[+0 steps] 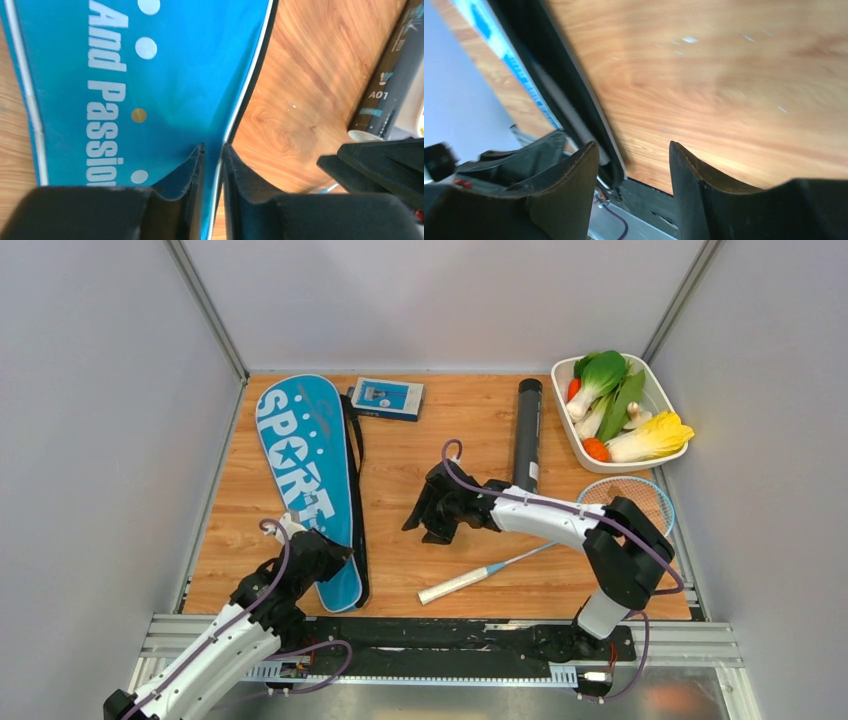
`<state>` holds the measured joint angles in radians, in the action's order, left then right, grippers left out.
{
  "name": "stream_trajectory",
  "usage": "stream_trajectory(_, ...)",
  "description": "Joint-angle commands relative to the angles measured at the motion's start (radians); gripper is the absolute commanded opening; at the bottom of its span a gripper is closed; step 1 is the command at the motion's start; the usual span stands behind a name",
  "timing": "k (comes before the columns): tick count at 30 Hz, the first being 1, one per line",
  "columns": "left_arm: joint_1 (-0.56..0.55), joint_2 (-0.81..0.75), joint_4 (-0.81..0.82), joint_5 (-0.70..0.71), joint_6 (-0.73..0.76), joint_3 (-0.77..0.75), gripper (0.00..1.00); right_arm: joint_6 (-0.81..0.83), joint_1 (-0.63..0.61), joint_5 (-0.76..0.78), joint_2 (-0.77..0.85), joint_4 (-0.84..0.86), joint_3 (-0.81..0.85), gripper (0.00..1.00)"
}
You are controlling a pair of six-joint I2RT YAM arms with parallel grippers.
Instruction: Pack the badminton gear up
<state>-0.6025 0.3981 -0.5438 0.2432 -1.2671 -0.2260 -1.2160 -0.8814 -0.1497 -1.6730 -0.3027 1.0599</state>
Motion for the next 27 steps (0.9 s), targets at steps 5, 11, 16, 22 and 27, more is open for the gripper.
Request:
stream_trajectory(5,0.000,-0.058,-0.076,0.141,0.143,-0.118,0.75,-0.195,-0.036,0.267,0.213,-0.482,-0.037,0.58)
stream_trajectory(11,0.001,-0.014,-0.051,0.050,0.397,-0.235,0.80,-0.269,-0.030,0.328,0.302,-0.588,-0.118,0.60)
stream_trajectory(16,0.001,0.056,0.002,-0.111,0.478,-0.256,0.80,-0.104,-0.030,0.412,0.332,-0.578,-0.058,0.57)
stream_trajectory(22,-0.030,0.151,0.080,-0.309,0.570,-0.259,0.76,0.244,-0.035,0.410,0.397,-0.506,0.030,0.58)
stream_trajectory(27,-0.172,0.166,0.111,-0.282,0.596,-0.264,0.75,0.333,-0.043,0.290,0.514,-0.339,-0.052,0.58)
